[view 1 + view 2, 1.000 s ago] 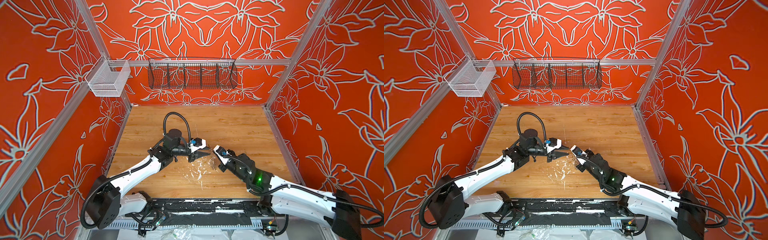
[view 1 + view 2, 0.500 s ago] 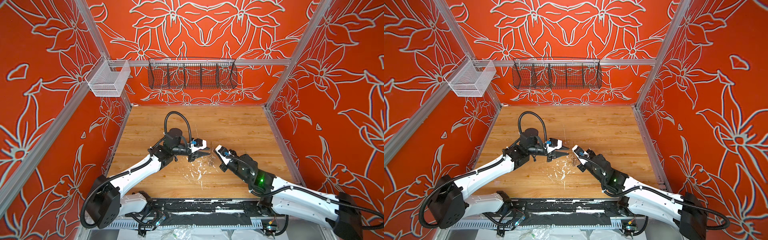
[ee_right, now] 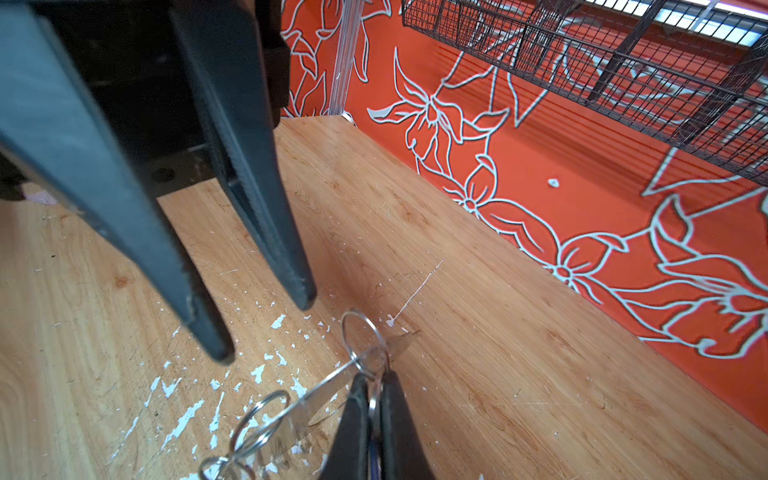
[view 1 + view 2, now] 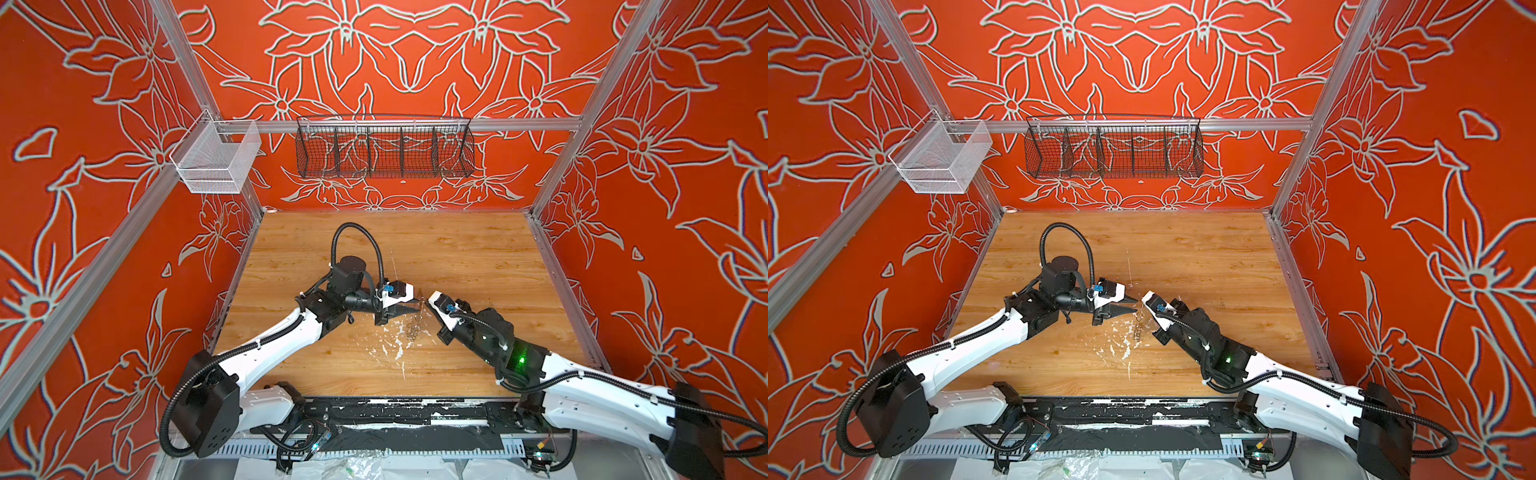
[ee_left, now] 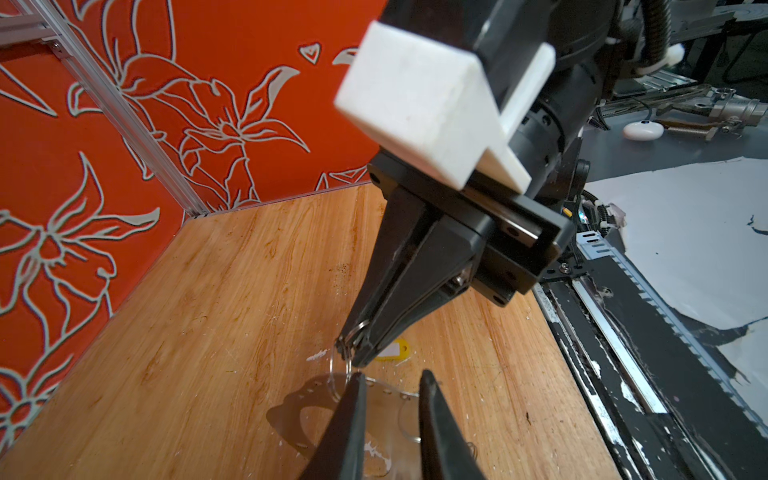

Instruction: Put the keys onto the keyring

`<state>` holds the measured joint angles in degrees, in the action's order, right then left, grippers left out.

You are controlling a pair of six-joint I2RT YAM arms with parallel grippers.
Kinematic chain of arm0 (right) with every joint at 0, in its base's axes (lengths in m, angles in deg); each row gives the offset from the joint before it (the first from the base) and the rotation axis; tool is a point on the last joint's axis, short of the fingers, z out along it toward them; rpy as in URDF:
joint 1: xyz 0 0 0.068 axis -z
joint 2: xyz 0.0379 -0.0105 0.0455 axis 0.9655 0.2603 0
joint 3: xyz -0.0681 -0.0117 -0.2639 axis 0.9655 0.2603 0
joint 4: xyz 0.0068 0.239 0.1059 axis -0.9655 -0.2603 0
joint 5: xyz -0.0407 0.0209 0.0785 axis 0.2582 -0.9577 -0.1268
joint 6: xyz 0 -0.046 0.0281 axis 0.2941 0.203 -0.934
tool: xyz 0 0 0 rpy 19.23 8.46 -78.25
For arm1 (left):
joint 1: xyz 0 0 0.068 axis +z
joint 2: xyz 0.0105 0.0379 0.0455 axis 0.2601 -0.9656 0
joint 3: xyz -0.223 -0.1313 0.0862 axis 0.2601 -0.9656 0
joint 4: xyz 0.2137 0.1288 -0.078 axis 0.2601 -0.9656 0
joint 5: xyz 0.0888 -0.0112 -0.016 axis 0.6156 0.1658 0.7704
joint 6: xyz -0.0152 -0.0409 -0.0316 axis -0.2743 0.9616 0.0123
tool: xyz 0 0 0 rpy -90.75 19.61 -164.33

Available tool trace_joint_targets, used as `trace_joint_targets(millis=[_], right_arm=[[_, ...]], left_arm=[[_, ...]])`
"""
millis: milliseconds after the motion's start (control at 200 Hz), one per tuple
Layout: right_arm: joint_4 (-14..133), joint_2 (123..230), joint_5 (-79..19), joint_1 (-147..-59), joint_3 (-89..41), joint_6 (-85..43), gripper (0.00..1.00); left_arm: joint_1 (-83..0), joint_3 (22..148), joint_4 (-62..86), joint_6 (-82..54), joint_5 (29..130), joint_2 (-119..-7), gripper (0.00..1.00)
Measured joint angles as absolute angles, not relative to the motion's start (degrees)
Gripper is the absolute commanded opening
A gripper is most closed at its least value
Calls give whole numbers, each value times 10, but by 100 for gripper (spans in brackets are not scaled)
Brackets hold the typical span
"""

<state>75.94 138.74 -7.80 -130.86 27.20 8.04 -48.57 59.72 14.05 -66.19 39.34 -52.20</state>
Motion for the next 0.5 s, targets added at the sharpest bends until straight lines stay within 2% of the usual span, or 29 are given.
trace_joint_targets(millis=[500], right_arm=[[739,1404,-115,-1309,272,78,0]], left_arm=[[-488,624,126,-666,409,-549,25]])
